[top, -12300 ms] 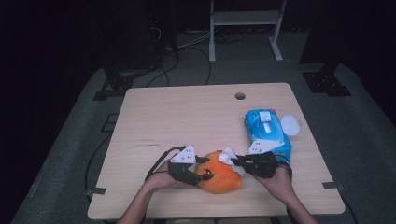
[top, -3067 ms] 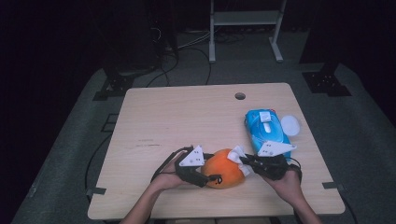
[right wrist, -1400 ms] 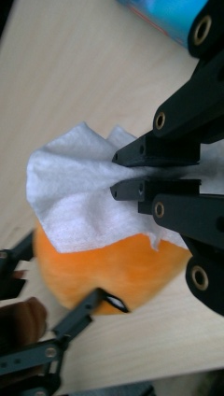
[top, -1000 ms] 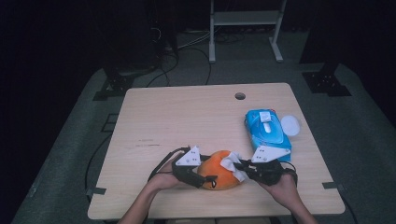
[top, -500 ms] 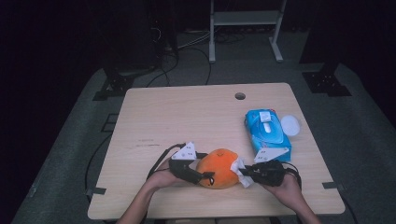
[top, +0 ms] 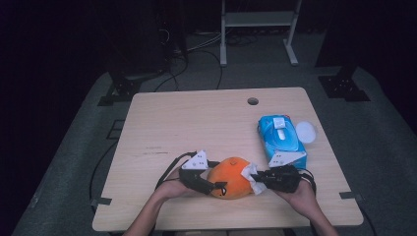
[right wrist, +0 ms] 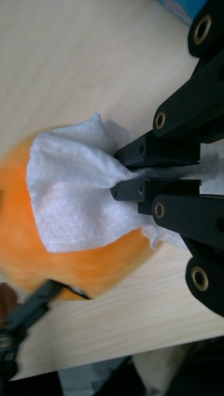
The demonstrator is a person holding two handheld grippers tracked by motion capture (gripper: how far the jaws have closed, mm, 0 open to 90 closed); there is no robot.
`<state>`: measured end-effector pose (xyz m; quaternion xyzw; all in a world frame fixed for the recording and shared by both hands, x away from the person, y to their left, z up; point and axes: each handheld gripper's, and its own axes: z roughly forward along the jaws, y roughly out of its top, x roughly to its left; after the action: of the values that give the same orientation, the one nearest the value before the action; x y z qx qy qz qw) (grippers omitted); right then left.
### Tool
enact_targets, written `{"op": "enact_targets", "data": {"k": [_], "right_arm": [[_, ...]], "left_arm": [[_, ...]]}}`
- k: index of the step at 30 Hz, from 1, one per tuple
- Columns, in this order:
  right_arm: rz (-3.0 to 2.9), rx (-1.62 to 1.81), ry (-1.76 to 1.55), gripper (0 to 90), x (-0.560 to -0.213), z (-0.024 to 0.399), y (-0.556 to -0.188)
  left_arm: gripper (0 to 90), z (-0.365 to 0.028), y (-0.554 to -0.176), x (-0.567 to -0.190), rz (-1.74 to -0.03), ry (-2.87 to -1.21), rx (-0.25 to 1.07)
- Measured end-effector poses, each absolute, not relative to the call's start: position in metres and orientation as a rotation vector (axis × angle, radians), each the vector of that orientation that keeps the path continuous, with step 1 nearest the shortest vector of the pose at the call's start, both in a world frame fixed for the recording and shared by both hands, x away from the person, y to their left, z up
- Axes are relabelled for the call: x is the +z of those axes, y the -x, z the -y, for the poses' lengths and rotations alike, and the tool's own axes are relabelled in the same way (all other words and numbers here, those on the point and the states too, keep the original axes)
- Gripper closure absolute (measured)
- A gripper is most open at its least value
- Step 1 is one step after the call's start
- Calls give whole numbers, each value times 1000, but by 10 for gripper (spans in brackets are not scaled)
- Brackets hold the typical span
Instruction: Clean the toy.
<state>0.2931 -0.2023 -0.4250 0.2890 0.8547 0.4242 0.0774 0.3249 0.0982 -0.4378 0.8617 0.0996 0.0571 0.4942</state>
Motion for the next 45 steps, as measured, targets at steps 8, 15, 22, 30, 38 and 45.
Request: {"op": "enact_targets", "data": {"k": [8, 15, 22, 30, 38, 45], "right_arm": [[-2468, 1344, -822, 830, -409, 204, -291], [-2535, 1321, -827, 829, -414, 202, -296], [-2665, 1200, -837, 826, -430, 208, -298], [-2462, 1405, -735, 826, -394, 197, -290], [-2416, 1375, -782, 825, -396, 202, -294], [-2408, 1394, -753, 825, -397, 192, -288]], "left_arm": [[305, -94, -321, -437, -208, -2087, 147], [300, -95, -324, -436, -225, -2090, 148], [286, -95, -325, -436, -268, -2083, 143], [310, -79, -310, -428, -115, -2128, 231], [319, -75, -307, -427, -86, -2130, 246], [318, -73, -304, -426, -58, -2151, 268]]}}
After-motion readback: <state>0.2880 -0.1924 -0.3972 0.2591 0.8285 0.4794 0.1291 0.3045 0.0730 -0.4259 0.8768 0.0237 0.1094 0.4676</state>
